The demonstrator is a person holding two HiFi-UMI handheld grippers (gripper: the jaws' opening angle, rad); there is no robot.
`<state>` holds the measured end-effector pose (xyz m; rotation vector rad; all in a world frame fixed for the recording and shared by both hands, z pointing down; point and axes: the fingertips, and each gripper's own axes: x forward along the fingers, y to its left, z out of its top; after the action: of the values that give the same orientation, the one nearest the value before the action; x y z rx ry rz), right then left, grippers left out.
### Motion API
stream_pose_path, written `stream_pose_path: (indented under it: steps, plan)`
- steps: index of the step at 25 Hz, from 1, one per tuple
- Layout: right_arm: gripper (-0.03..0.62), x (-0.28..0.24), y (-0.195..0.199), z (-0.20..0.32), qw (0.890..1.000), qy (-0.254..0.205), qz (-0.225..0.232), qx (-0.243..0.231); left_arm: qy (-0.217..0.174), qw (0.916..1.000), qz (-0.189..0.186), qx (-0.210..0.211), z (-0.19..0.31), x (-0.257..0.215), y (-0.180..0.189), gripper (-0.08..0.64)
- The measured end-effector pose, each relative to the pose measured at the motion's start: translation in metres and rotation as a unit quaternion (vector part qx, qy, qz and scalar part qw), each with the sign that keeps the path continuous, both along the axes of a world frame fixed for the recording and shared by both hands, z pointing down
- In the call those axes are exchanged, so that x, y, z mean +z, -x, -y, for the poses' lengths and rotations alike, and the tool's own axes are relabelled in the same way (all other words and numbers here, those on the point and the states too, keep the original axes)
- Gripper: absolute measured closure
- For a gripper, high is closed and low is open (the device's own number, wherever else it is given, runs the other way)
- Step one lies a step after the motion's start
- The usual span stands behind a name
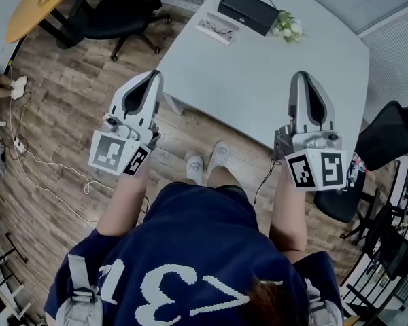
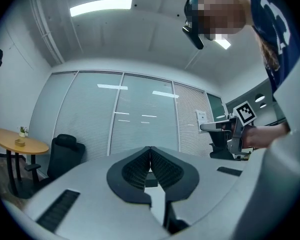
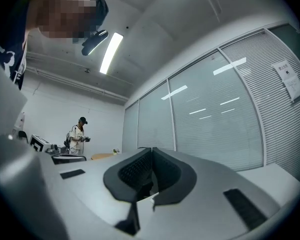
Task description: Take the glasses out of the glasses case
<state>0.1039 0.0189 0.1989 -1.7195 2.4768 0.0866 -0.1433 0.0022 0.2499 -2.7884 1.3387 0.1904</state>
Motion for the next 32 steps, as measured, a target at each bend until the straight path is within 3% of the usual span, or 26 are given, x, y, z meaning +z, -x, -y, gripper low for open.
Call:
stream_pose_path:
  steps: [6, 15, 23, 32]
  plan:
    - [0.565, 0.003, -0.005, 0.057, 1.000, -0.005, 0.001, -0.020, 0.003, 0.9997, -0.001, -0.023, 0.047, 0.006, -0.003, 0.546]
    - [0.565, -0.004, -0.032, 0.160, 0.997, -0.013, -0.013, -0.072, -0.008, 0.9981, 0.003, -0.061, 0.133, -0.006, -0.037, 0.546]
    - [0.563, 0.037, -0.035, 0.228, 0.990, 0.030, -0.027, -0.138, 0.014, 0.9959, 0.007, -0.089, 0.185, 0.013, -0.063, 0.546]
    - [0.563, 0.130, 0.006, 0.275, 0.976, 0.127, -0.067, -0.165, 0.055, 0.9960, 0.008, -0.070, 0.224, 0.050, -0.074, 0.545]
